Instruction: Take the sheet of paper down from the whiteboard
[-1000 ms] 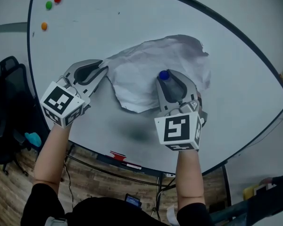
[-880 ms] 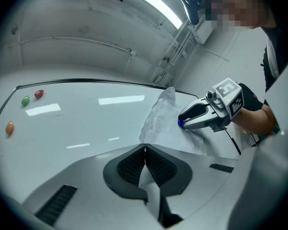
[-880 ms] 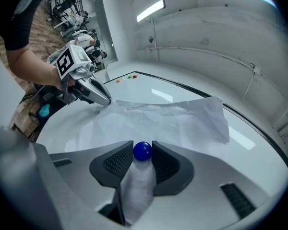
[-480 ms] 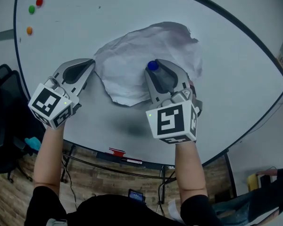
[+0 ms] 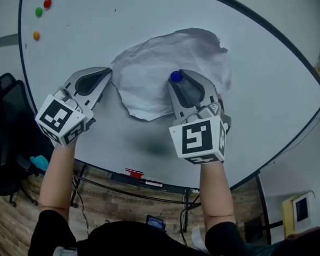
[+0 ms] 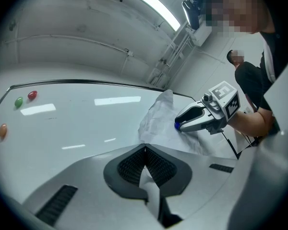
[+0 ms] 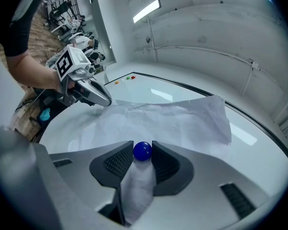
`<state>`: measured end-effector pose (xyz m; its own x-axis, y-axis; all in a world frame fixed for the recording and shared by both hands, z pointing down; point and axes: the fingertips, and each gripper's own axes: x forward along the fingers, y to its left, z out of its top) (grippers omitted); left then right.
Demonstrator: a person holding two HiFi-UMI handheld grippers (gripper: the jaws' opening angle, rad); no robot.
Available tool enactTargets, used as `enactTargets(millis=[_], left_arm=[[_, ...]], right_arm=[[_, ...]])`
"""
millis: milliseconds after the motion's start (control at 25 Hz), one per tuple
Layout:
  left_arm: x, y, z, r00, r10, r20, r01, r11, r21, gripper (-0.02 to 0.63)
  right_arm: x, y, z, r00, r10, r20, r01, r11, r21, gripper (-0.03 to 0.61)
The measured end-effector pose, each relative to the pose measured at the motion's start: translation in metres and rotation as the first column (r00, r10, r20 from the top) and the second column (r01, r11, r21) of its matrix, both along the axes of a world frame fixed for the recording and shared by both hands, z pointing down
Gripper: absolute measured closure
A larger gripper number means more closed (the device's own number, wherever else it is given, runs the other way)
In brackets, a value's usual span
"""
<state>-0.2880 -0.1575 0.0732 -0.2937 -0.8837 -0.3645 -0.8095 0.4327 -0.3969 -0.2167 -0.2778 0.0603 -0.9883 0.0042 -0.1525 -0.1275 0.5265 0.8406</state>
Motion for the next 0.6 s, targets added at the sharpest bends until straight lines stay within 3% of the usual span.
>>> enactTargets(millis=[440,600], left_arm=[[0.002,-0.003,0.0,1.0,0.011,0.021,-0.01,1.0,-0.005,0.603],[0.004,-0.004,0.001,1.0,0.018,0.026,-0.018,1.0,-0.007,0.603]], right_arm=[[0.001,-0.005,0.001,1.0,0.006,-0.011,-0.006,1.0,-0.016,0.453],[0.012,0.008,-0.004,0.999,-0.038,0.014,0.039,0.999,-0.009,0.454]])
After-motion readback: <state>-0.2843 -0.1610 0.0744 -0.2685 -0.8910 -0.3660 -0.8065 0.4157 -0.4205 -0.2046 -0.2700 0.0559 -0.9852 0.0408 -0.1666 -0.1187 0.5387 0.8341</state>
